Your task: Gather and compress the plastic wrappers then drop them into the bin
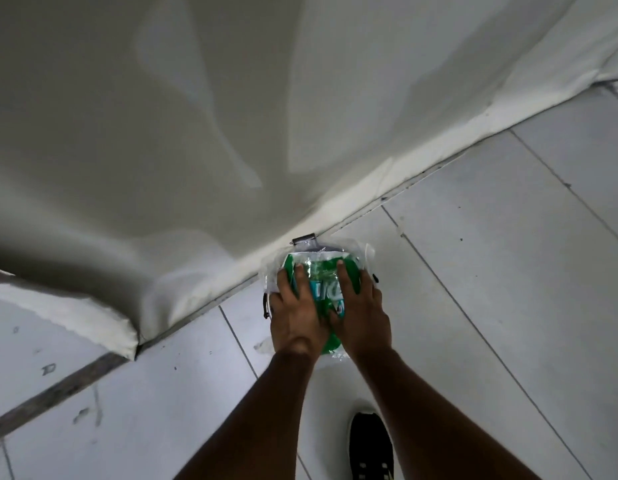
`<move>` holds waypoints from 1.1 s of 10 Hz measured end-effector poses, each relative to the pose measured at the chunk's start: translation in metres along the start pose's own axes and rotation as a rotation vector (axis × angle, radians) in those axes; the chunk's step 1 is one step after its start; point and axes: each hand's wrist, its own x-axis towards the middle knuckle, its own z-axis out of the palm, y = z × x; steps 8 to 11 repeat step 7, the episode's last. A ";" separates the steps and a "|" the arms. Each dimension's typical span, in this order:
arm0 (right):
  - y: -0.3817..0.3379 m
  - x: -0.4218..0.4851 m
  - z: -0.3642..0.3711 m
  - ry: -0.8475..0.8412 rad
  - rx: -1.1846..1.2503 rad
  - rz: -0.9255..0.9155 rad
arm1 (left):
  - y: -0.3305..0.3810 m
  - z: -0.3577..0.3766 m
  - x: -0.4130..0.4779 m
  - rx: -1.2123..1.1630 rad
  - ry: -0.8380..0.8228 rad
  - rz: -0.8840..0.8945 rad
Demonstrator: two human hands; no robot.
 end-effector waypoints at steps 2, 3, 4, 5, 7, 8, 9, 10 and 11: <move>0.021 0.024 0.032 -0.088 -0.080 -0.058 | -0.007 0.040 0.023 0.036 -0.020 -0.056; 0.022 0.037 0.040 -0.104 -0.090 -0.075 | -0.007 0.053 0.032 0.069 -0.006 -0.078; 0.018 0.049 0.045 -0.106 -0.111 -0.085 | -0.007 0.060 0.042 0.069 -0.032 -0.093; 0.016 0.047 0.045 -0.115 -0.157 -0.071 | -0.005 0.058 0.039 0.123 -0.046 -0.096; 0.014 0.028 -0.021 0.004 -0.187 -0.187 | 0.010 -0.016 0.002 0.180 0.121 -0.016; 0.014 0.028 -0.021 0.004 -0.187 -0.187 | 0.010 -0.016 0.002 0.180 0.121 -0.016; 0.014 0.028 -0.021 0.004 -0.187 -0.187 | 0.010 -0.016 0.002 0.180 0.121 -0.016; 0.014 0.028 -0.021 0.004 -0.187 -0.187 | 0.010 -0.016 0.002 0.180 0.121 -0.016; 0.014 0.028 -0.021 0.004 -0.187 -0.187 | 0.010 -0.016 0.002 0.180 0.121 -0.016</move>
